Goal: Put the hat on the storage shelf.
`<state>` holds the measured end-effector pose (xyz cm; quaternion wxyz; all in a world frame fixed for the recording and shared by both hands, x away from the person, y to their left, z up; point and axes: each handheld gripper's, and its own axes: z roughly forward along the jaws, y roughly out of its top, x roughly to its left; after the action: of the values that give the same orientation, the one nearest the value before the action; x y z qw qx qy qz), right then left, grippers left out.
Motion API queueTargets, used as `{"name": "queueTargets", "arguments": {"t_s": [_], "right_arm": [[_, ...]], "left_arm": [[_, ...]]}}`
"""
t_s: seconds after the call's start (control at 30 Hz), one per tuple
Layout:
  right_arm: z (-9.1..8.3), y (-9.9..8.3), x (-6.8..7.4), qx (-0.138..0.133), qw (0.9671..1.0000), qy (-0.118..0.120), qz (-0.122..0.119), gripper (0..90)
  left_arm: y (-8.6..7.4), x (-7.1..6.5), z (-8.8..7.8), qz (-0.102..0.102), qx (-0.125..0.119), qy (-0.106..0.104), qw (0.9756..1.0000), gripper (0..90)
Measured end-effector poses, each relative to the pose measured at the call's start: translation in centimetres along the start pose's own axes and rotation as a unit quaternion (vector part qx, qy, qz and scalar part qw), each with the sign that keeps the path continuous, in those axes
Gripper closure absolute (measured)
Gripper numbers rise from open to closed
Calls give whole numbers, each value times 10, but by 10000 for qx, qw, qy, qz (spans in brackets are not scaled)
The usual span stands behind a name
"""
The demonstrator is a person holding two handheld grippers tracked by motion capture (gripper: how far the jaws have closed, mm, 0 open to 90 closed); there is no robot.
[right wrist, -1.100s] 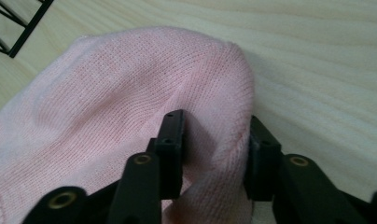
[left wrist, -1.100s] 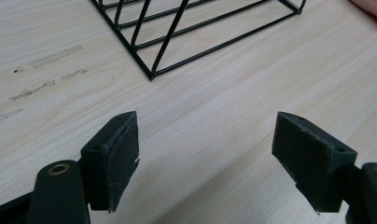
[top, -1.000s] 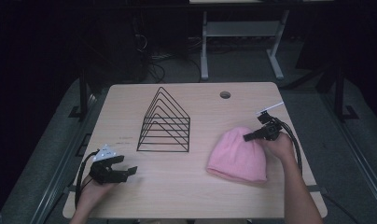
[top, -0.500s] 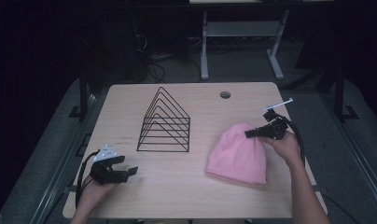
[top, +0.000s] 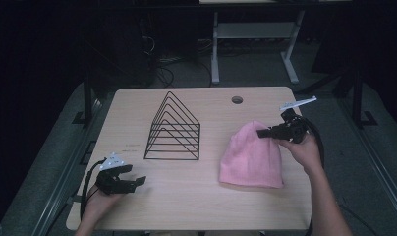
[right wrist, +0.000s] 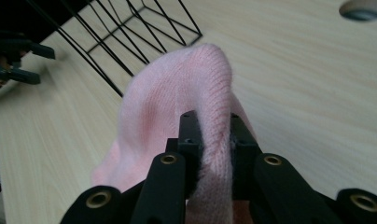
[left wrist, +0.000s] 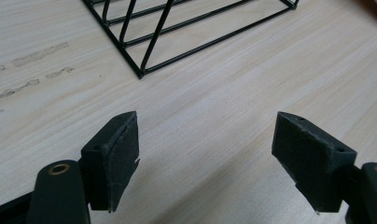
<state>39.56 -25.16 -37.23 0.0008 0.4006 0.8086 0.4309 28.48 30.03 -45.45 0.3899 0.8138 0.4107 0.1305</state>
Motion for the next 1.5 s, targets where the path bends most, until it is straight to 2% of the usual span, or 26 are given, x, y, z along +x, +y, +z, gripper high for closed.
{"name": "queueTargets", "arguments": {"t_s": [0.2, 0.37, 0.5, 0.6, 0.8, 0.83, 0.97, 1.03, 1.33, 1.37, 1.5], "right_arm": [[-13, 14, 21, -161, 9993, -3, -348, 792], [-19, 23, 30, -232, 9983, -26, -528, 792], [-25, 36, 38, -282, 9972, -36, -698, 792], [-28, 43, 43, -271, 9966, -49, -780, 792], [-34, 53, 51, -341, 9953, -30, -905, 793], [-36, 56, 53, -380, 9947, 9, -952, 793], [-39, 63, 59, -432, 9939, 68, -1015, 793], [-40, 70, 66, -447, 9924, 101, -1141, 793], [-47, 90, 86, -537, 9890, 233, -1356, 793], [-48, 95, 91, -562, 9880, 262, -1413, 793], [-49, 105, 101, -585, 9864, 356, -1493, 793]], "left_arm": [[2, 0, -5, -22, -88, -14, 10000, 232], [6, 0, -9, -32, -160, -71, 9998, 232], [14, 1, -13, 106, -170, -200, 9996, 232], [18, 1, -15, 141, -182, -264, 9994, 232], [33, -1, -22, 355, -103, -463, 9982, 232], [39, -3, -25, 439, -99, -534, 9976, 232], [50, -6, -31, 480, -192, -688, 9963, 232], [61, -9, -38, 570, -277, -831, 9945, 232], [86, -17, -50, 873, -346, -982, 9907, 232], [91, -17, -52, 928, -363, -1038, 9896, 232], [101, -18, -56, 950, -415, -1146, 9880, 232]]}}
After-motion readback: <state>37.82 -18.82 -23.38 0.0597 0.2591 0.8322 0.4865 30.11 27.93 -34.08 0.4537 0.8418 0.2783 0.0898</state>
